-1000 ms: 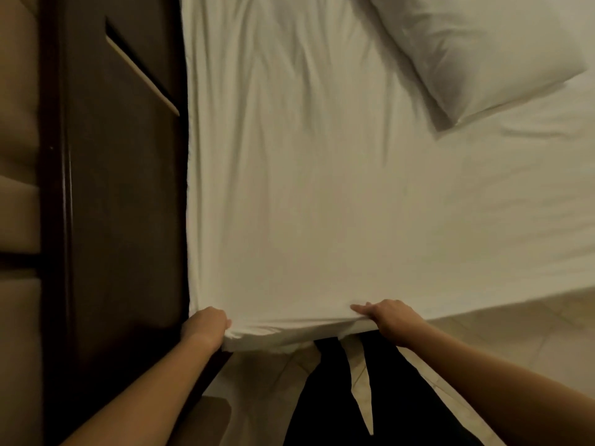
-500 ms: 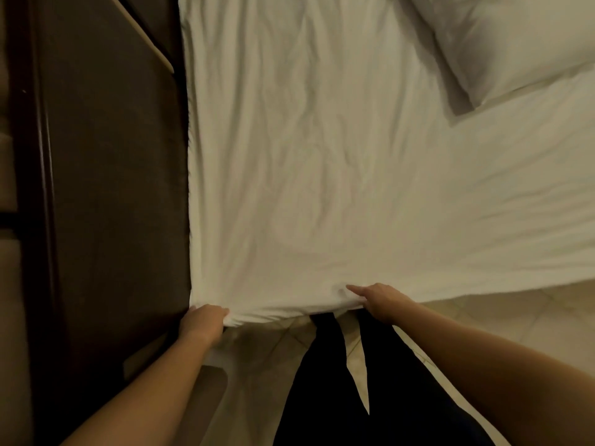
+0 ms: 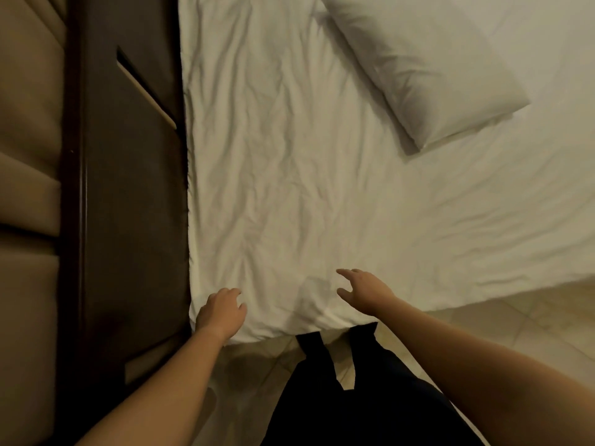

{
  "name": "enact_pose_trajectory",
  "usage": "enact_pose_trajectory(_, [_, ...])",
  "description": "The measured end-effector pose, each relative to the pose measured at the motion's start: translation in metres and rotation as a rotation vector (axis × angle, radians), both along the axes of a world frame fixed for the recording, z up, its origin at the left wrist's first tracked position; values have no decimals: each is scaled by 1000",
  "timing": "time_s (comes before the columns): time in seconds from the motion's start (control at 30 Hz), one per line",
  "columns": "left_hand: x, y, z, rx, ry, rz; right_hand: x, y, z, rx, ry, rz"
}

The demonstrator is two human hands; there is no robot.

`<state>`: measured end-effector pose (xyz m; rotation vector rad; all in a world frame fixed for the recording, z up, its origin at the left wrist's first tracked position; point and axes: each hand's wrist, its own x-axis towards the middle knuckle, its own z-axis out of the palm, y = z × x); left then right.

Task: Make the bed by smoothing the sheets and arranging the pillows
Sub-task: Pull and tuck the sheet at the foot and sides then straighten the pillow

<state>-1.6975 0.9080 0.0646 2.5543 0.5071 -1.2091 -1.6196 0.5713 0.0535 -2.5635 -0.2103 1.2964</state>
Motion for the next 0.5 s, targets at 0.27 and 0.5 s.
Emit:
enact_pose_trajectory(0.27, [49,-60,41,-72,-164,102,29,-61,51,43,-147,-86])
enact_pose_trajectory(0.5, [91,-131,77,-82,-282,166,64,-132,79,96,-235,-114])
